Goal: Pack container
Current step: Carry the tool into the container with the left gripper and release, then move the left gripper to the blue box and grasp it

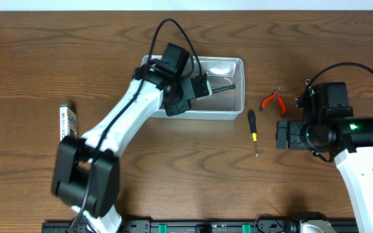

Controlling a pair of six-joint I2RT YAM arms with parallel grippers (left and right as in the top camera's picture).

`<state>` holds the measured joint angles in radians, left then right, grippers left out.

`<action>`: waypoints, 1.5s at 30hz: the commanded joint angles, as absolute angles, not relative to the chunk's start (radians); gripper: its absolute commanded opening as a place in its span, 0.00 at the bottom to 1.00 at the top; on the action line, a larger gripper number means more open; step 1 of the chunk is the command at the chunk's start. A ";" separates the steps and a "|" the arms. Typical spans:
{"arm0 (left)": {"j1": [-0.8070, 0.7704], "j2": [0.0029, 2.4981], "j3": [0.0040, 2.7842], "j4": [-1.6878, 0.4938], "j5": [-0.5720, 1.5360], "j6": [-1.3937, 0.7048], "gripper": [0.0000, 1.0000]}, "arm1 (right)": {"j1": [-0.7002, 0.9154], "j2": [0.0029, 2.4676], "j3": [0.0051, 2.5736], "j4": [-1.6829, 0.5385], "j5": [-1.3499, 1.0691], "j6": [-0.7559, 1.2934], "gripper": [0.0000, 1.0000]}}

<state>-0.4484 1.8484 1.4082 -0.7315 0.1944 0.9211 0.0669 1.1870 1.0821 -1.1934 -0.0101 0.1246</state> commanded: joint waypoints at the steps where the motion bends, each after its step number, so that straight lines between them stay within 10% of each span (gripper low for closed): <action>1: -0.442 1.892 1.412 -0.712 0.191 0.942 0.06 | 0.065 1.180 1.102 -1.203 -0.004 0.115 0.99; 19: -0.442 1.945 1.412 -0.700 0.189 0.927 0.32 | 0.065 1.180 1.102 -1.208 -0.004 0.115 0.99; 32: -0.379 1.764 1.542 -0.658 -0.161 0.558 0.98 | 0.065 1.180 1.102 -1.208 -0.004 0.114 0.99; 45: 0.047 1.366 1.568 -1.138 -0.165 0.199 0.98 | 0.065 1.180 1.102 -1.208 -0.004 0.096 0.99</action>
